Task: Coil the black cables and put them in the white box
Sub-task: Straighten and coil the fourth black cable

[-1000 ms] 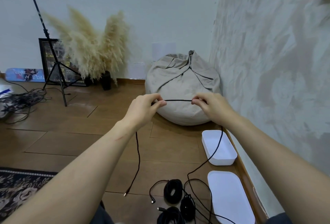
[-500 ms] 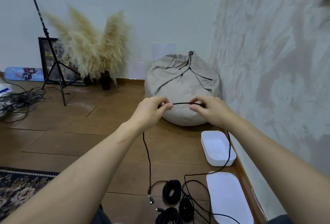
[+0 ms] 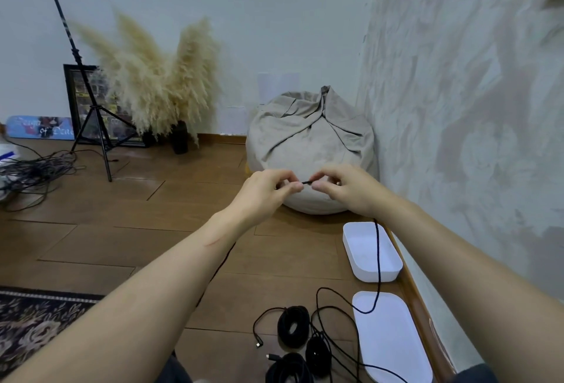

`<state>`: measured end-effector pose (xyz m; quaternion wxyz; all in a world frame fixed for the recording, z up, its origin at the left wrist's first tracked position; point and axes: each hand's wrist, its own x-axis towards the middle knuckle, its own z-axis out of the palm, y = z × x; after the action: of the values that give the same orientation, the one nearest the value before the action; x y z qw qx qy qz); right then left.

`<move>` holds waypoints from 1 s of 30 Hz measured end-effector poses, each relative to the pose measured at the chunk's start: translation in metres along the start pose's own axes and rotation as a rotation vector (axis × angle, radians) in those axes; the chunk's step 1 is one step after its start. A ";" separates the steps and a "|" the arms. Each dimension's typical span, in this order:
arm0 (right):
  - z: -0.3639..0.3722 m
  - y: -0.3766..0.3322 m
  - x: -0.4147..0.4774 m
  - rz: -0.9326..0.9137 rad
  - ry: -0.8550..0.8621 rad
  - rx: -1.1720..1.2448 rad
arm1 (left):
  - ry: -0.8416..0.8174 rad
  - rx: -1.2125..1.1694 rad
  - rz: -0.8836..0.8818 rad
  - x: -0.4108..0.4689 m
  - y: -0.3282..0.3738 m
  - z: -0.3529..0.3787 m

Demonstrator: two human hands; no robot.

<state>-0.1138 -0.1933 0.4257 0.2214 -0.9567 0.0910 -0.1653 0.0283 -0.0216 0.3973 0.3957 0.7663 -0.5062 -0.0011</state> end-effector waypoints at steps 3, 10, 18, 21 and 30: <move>0.002 -0.001 0.003 -0.002 0.083 -0.033 | 0.005 -0.021 -0.009 0.001 0.000 -0.001; -0.003 0.007 -0.003 0.026 0.090 -0.039 | 0.013 -0.006 -0.027 -0.002 -0.005 -0.003; 0.000 0.008 -0.003 0.047 0.154 -0.088 | 0.023 0.001 -0.040 -0.004 -0.006 -0.005; 0.002 0.008 -0.006 0.041 0.100 -0.050 | 0.012 0.006 -0.039 -0.005 -0.005 -0.003; -0.002 0.007 -0.003 0.069 0.198 -0.059 | 0.007 -0.040 -0.061 -0.006 -0.006 -0.005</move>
<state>-0.1181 -0.1996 0.4228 0.1889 -0.9381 0.1502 -0.2483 0.0324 -0.0129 0.3945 0.4126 0.7733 -0.4810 -0.0205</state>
